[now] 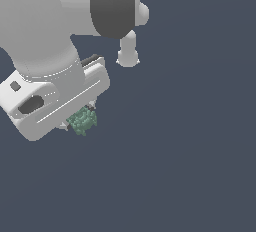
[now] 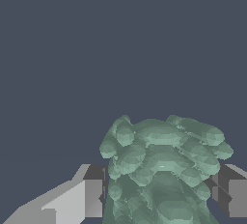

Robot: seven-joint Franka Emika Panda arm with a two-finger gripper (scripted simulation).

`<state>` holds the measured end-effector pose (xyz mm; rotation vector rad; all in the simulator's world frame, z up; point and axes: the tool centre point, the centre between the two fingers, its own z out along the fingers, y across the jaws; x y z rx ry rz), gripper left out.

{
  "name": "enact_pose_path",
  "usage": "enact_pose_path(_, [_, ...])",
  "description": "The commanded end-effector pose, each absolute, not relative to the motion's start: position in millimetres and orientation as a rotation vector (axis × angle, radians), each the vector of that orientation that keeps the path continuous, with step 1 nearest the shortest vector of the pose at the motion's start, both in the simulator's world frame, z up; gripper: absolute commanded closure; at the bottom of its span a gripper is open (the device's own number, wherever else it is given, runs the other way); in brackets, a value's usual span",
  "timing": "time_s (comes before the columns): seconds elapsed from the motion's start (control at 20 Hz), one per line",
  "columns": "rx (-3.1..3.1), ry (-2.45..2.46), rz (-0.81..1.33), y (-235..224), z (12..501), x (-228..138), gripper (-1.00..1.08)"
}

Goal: Pick up the object and move it to a goal position.

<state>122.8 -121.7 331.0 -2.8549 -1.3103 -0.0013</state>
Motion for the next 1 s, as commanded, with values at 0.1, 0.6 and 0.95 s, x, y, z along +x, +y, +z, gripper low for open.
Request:
enact_pose_path(0.1, [-2.855,-1.310,0.000,-123.2,345.8,128.2,1.08])
enact_pose_path(0.6, [-2.855,-1.310,0.000,-124.8,359.8,134.0,1.08])
enact_pose_path(0.95, [-2.855,-1.310,0.000,-125.0,361.7,134.9,1.08])
